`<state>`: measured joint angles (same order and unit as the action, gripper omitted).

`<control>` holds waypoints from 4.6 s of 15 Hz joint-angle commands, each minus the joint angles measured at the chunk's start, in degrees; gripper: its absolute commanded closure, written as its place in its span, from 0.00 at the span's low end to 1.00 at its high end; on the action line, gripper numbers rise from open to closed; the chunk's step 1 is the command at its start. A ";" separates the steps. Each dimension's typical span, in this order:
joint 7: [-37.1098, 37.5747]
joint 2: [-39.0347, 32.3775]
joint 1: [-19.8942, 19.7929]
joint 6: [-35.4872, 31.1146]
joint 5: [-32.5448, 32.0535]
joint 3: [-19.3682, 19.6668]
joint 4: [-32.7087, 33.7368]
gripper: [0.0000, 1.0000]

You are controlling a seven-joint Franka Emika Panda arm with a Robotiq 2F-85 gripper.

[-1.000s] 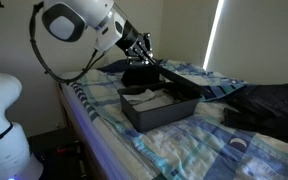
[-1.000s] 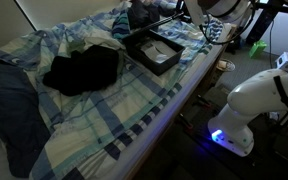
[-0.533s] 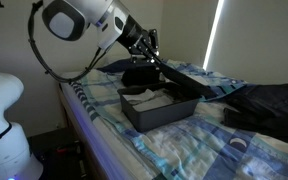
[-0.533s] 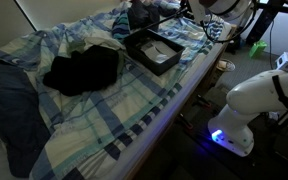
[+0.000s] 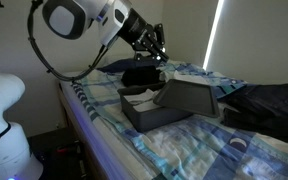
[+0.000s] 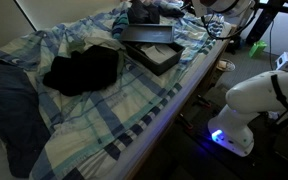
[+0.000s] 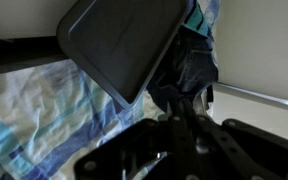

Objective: Remove the lid from the bowl and put it on the bed

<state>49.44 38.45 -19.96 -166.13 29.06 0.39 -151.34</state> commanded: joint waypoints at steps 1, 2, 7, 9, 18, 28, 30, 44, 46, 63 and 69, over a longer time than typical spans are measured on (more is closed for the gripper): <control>3.59 -1.19 -1.48 -1.65 -2.80 -1.06 0.95 0.98; 3.68 -1.10 -1.37 -1.34 -3.15 -1.05 0.89 0.98; 2.04 -1.09 1.31 2.14 -4.37 0.22 -0.52 0.69; -0.04 -1.53 3.90 4.28 -4.09 2.02 -0.99 0.55; -19.51 -0.84 12.16 18.47 -2.27 10.87 -4.19 0.00; -13.23 -3.05 10.33 12.87 1.62 4.41 -5.19 0.00; -9.39 -4.25 10.68 10.17 3.33 2.65 -5.25 0.00; 9.70 -12.41 9.06 -5.00 0.71 -3.88 -7.25 0.00; 11.48 -13.38 8.58 -6.57 -0.30 -4.10 -7.89 0.00; 12.76 -18.05 2.47 -17.14 3.27 -10.24 -7.53 0.97; 12.68 -14.93 2.61 -21.84 5.64 -9.84 -8.26 0.95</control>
<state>61.17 21.11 -16.60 -185.77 33.16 -8.67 -158.75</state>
